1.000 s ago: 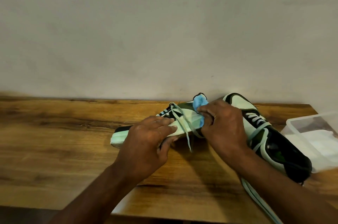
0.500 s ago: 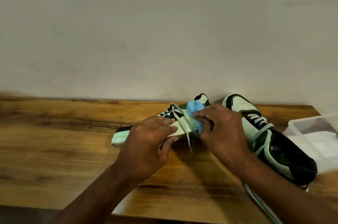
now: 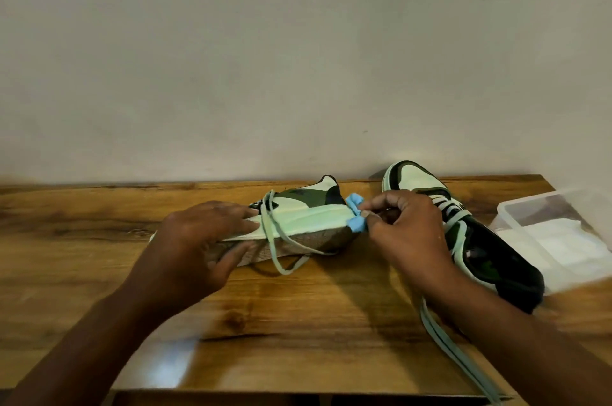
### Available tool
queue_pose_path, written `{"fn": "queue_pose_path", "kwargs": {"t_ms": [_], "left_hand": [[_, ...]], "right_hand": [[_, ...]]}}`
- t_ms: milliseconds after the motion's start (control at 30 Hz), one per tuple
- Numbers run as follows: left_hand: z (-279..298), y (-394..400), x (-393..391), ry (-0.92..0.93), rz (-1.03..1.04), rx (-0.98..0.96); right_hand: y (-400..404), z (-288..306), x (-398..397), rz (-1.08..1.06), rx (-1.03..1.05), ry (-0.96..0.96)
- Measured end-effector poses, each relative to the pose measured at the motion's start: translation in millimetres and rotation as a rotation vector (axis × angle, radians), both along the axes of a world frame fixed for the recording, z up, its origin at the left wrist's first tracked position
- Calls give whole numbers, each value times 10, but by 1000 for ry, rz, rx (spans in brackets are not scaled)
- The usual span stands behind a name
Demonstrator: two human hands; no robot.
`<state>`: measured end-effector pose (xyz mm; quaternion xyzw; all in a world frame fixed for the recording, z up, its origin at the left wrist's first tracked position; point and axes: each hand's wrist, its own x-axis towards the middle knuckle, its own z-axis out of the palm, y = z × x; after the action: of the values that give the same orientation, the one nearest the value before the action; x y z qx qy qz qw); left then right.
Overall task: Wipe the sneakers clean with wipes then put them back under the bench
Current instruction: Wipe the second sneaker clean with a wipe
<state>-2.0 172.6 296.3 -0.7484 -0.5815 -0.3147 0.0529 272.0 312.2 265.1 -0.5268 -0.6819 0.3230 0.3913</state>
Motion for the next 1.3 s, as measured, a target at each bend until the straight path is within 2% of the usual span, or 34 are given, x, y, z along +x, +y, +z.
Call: {"fn": "queue_pose_path", "kwargs": {"t_ms": [167,400,567,733,833,967,1067,1167,1300], "left_hand": [[90,-40,-69,-2,-32,-28],[-53,114,494,131,-29,18],[-141,347,748,176,45,-62],[-68,390,798,197,86,-132],[-47,352,789,201,88,-149],[-3,299,766,148,73,-165],[18,285,806,81,70,-162],[-1,249,855,28,68,-163],[-73,190,866,-16,14,-117]], "right_hand": [[14,-120,-27,22,-212,118],[-52,-93,-13,86,-216,144],[-174,-36,-1,153,-96,0],[-273,1,35,200,-63,0],[-343,-5,70,241,32,3],[-462,-13,115,287,241,-121],[-539,-1,166,301,389,-134],[-668,10,179,326,482,-134],[-899,5,90,473,567,-267]]}}
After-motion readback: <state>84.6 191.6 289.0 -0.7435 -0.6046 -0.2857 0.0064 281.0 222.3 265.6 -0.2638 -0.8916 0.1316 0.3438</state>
